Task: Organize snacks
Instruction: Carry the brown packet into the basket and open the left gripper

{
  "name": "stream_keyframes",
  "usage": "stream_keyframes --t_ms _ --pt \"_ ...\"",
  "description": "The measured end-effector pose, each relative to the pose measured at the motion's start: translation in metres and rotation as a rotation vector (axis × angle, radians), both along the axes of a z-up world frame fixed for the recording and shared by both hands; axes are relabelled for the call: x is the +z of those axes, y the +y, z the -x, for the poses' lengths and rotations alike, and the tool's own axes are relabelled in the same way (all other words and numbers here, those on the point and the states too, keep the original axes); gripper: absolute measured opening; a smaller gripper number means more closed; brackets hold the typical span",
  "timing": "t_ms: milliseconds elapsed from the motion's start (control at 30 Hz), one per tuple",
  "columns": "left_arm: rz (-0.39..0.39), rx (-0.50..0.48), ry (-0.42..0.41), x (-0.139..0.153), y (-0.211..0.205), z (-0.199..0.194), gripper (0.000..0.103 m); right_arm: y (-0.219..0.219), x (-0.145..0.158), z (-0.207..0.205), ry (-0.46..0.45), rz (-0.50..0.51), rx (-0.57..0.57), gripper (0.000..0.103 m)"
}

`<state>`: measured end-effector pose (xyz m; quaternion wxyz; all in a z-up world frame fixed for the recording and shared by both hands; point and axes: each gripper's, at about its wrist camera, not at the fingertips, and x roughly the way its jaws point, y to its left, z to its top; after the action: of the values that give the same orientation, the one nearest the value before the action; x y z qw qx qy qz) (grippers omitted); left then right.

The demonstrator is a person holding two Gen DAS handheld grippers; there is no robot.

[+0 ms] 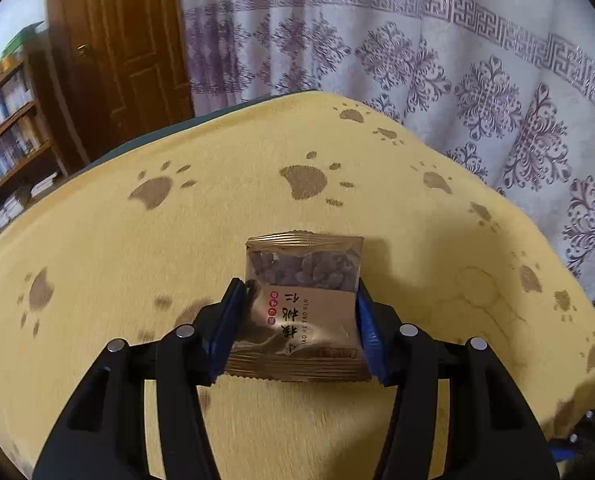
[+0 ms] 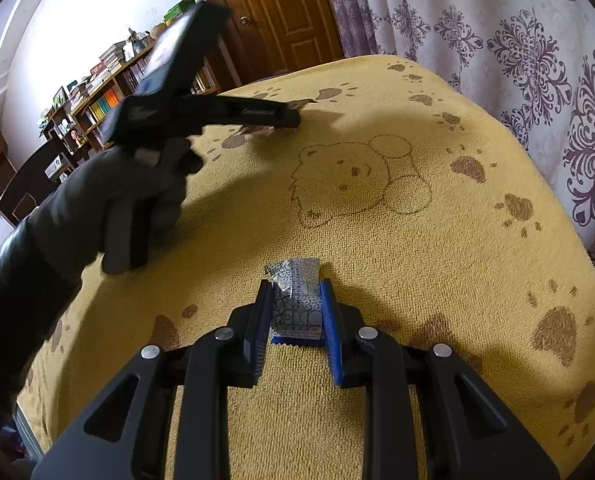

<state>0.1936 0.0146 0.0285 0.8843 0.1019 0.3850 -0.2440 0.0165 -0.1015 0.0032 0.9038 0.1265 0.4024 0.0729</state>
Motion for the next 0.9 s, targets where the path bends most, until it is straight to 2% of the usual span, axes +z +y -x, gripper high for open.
stream_keyframes --t_ms 133,267,400,700,800,900 --pt "0.039 0.09 -0.017 0.014 0.027 0.026 0.055 -0.002 0.0 0.001 -0.009 -0.013 0.002 0.024" --pt "0.02 0.19 -0.083 0.03 0.055 0.06 0.055 -0.002 0.001 0.002 -0.025 -0.019 0.008 0.024" --pt "0.055 0.264 -0.088 0.045 0.089 0.089 0.055 -0.001 0.002 0.005 -0.041 -0.018 0.013 0.024" --pt "0.064 0.379 -0.277 0.087 0.158 0.168 0.055 -0.003 0.004 0.008 -0.058 -0.016 -0.015 0.024" --pt "0.075 0.422 -0.314 0.096 0.18 0.185 0.055 -0.004 0.005 0.009 -0.051 -0.024 -0.033 0.024" --pt "0.093 0.466 -0.331 0.102 0.206 0.198 0.055 -0.002 0.005 0.01 -0.027 -0.076 -0.034 0.024"
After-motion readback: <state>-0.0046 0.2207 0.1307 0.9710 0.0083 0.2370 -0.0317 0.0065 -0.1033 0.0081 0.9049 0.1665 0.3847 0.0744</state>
